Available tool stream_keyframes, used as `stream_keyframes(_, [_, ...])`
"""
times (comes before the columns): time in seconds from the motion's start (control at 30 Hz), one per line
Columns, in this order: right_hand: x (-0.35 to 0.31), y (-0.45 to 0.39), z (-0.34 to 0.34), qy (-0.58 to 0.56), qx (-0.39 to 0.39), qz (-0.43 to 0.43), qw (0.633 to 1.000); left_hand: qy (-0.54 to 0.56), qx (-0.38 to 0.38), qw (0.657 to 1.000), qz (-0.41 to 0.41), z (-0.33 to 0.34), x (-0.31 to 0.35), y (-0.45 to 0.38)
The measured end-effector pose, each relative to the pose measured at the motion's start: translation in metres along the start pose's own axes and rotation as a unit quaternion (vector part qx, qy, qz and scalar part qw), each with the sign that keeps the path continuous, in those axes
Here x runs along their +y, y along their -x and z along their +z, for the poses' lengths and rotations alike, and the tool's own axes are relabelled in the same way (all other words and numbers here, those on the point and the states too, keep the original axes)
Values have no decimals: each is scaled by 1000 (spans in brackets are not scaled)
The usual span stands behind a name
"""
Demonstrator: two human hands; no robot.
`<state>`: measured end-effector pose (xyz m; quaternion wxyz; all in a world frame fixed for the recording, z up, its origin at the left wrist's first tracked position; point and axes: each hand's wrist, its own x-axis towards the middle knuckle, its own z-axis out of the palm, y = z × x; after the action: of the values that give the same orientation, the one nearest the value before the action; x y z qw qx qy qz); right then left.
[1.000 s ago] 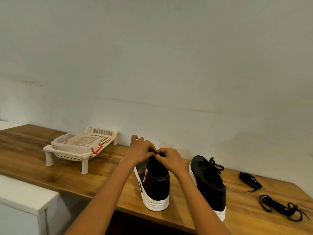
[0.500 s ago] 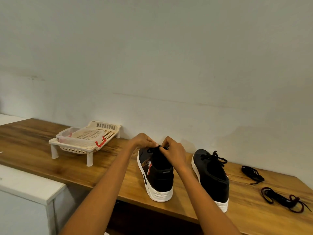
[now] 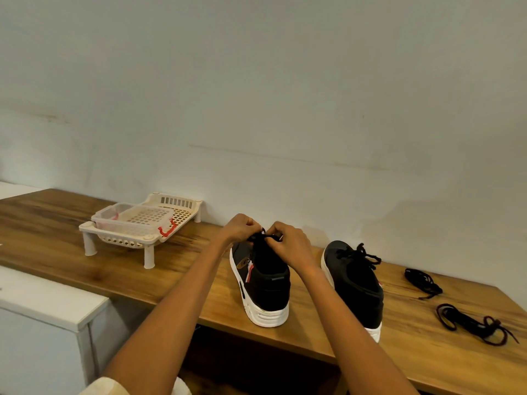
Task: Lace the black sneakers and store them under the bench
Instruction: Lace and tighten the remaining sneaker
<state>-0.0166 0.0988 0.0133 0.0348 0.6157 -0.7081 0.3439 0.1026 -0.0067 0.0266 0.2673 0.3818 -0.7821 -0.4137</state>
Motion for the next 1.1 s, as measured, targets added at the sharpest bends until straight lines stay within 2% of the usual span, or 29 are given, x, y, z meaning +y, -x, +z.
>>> stream_keyframes(0.2, [1,2,-1,-9,-12,1,1000,20,91,995,28,7,-8,-3])
stream_keyframes(0.33, [0,3,-1,-6,-13,3,1000,-119,193,974,13,-3,-9,10])
stream_keyframes(0.47, [1,3,1,7,-8,0,1000,-121,66,990,12,-4,-1,26])
stream_keyframes(0.57, [3,1,-1,-25,-38,-1,999,-96,57,993,27,-1,-5,30])
stream_keyframes(0.67, [9,2,-11,-189,-66,55,978,-12,64,997,31,1,-8,32])
stream_keyframes(0.77, [15,6,-20,-302,-28,135,943,35,51,998,34,2,-8,34])
stream_keyframes(0.87, [23,6,-23,-294,16,153,943,53,43,997,28,4,-8,35])
stream_keyframes(1.03, [15,5,-14,-260,-62,142,953,74,40,996,22,5,-8,35])
stream_keyframes(1.1, [14,5,-11,-234,-71,132,961,81,40,996,17,5,-8,35])
